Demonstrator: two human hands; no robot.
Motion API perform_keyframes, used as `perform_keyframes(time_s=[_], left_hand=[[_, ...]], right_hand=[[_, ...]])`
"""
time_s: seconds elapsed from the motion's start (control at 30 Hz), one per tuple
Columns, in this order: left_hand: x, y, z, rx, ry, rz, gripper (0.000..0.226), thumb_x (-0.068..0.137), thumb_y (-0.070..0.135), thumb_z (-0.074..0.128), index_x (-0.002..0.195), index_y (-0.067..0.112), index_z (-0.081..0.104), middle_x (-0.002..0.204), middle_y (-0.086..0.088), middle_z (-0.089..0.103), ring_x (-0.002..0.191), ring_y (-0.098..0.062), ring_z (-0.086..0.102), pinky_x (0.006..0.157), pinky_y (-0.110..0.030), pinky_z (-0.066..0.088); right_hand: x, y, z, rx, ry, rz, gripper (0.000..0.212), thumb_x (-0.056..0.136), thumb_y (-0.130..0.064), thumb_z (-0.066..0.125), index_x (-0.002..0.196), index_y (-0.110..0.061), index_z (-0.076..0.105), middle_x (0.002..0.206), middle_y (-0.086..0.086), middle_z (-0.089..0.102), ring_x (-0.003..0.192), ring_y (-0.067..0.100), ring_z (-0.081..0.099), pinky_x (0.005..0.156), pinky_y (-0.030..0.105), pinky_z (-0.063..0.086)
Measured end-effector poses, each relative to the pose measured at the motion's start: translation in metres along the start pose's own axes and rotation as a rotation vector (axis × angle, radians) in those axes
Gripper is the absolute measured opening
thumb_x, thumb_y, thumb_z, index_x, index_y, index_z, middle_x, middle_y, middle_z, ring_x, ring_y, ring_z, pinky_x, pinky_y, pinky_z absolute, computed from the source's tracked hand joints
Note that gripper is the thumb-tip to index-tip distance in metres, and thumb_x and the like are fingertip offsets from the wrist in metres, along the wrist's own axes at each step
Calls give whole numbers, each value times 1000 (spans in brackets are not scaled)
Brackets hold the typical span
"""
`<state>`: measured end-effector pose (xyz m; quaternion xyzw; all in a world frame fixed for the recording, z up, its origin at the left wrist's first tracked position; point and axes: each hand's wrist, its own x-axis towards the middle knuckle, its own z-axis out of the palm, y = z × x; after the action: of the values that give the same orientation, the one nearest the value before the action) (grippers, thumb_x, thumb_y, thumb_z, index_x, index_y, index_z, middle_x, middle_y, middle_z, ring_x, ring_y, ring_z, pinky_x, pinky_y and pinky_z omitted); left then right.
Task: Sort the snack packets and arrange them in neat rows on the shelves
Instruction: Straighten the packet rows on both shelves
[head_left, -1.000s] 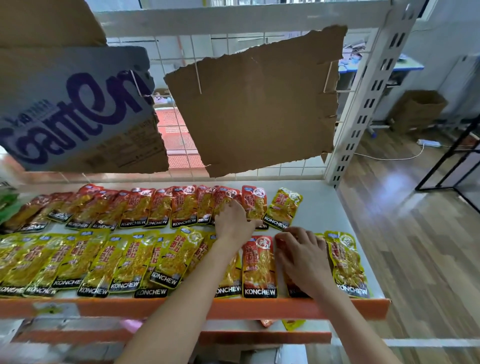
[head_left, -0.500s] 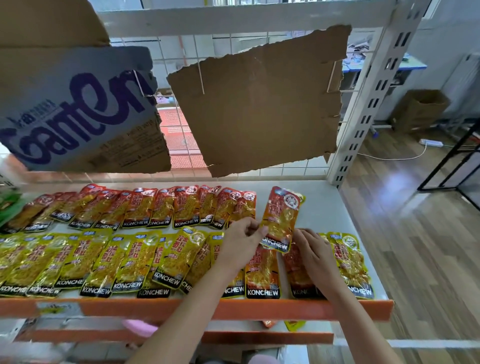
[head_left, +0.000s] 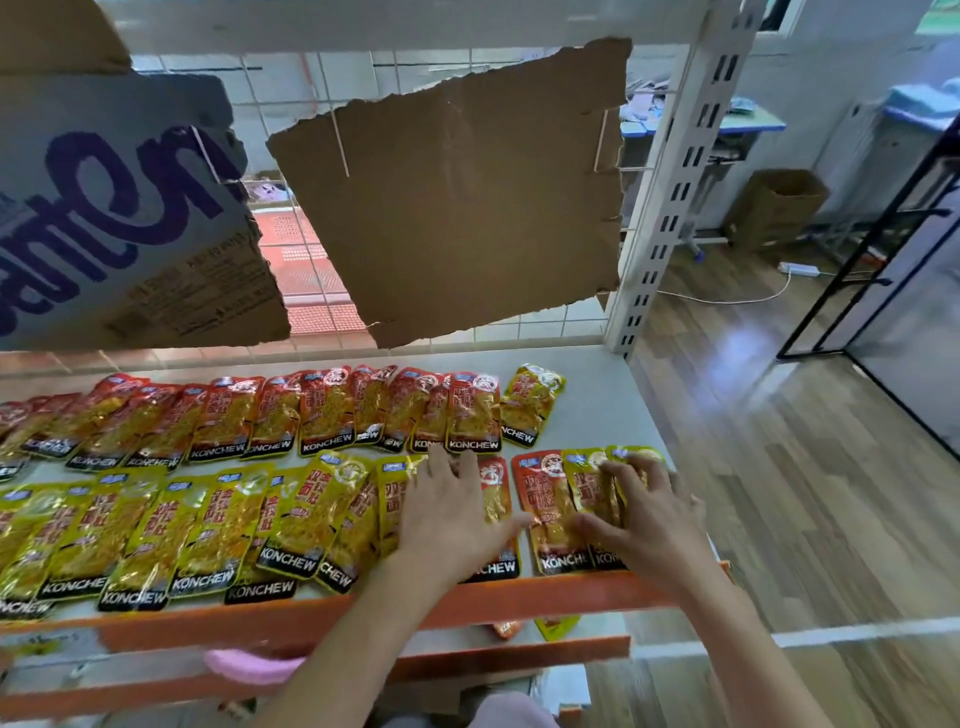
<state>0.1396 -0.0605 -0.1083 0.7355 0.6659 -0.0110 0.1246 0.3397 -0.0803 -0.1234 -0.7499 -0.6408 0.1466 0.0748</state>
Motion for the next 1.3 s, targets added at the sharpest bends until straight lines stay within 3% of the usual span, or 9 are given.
perform_keyframes(time_s=[0.13, 0.27, 0.4, 0.5, 0.67, 0.83, 1.03, 1.2, 1.3], left_hand=[[-12, 13, 18, -214, 85, 74, 91, 77, 67, 53, 144, 20, 12, 146, -10, 3, 138, -28, 4, 115, -35, 11], [-14, 32, 29, -281, 123, 26, 97, 72, 67, 60, 144, 22, 13, 148, -12, 2, 137, -30, 1, 115, -39, 8], [-11, 44, 26, -744, 144, -23, 93, 68, 51, 75, 139, 23, 24, 141, -5, 20, 131, -19, 27, 109, -31, 27], [-6, 50, 21, -1156, 95, -143, 89, 68, 34, 81, 137, 19, 27, 136, -2, 36, 101, -12, 58, 85, -27, 53], [11, 46, 16, -1015, -55, -216, 89, 63, 39, 83, 132, 9, 37, 119, -6, 57, 106, -18, 58, 92, -36, 50], [16, 35, 11, -918, -200, -150, 31, 67, 32, 82, 81, 20, 57, 92, -6, 68, 91, -21, 66, 87, -38, 53], [5, 4, 3, -964, -95, -113, 23, 70, 27, 80, 77, 16, 61, 66, 3, 54, 64, -12, 55, 66, -32, 47], [-18, -41, -24, -1097, 106, -183, 9, 78, 16, 73, 81, 17, 65, 82, -2, 69, 76, -19, 65, 70, -31, 50], [-21, -59, -37, -1290, 148, -198, 15, 76, 19, 71, 88, 12, 66, 86, -4, 70, 85, -23, 65, 81, -35, 49]], right_hand=[[-6, 3, 4, -27, 5, -5, 78, 70, -80, 35, 138, -42, 31, 146, -11, 24, 133, 20, 22, 102, 41, 25], [-5, 3, 7, -98, 31, -33, 95, 53, -82, 4, 138, -47, 29, 143, -12, 26, 129, 20, 23, 100, 40, 24], [-5, 3, 8, -132, 29, -55, 88, 59, -77, 5, 139, -47, 27, 144, -12, 25, 127, 20, 24, 97, 39, 25], [-4, 4, 10, -139, 10, -62, 64, 82, -67, 31, 141, -42, 26, 145, -10, 23, 128, 21, 22, 98, 40, 24], [-4, 6, 10, -123, 8, -62, 74, 72, -65, 20, 140, -38, 28, 146, -10, 22, 127, 21, 20, 97, 40, 23], [-5, 3, 9, -151, -2, -74, 93, 56, -71, -2, 139, -40, 26, 146, -12, 19, 126, 19, 17, 97, 37, 23], [-6, -16, 11, -54, -57, -156, 76, 71, -70, 18, 141, -42, 25, 146, -12, 20, 129, 21, 19, 99, 39, 26], [-11, -41, 19, -68, -38, -241, 82, 65, -78, 8, 139, -48, 26, 143, -14, 25, 127, 19, 24, 98, 35, 29], [-10, -57, 9, 305, -145, -246, 86, 69, -87, 19, 137, -39, 39, 137, -14, 38, 125, 11, 36, 102, 32, 31]])
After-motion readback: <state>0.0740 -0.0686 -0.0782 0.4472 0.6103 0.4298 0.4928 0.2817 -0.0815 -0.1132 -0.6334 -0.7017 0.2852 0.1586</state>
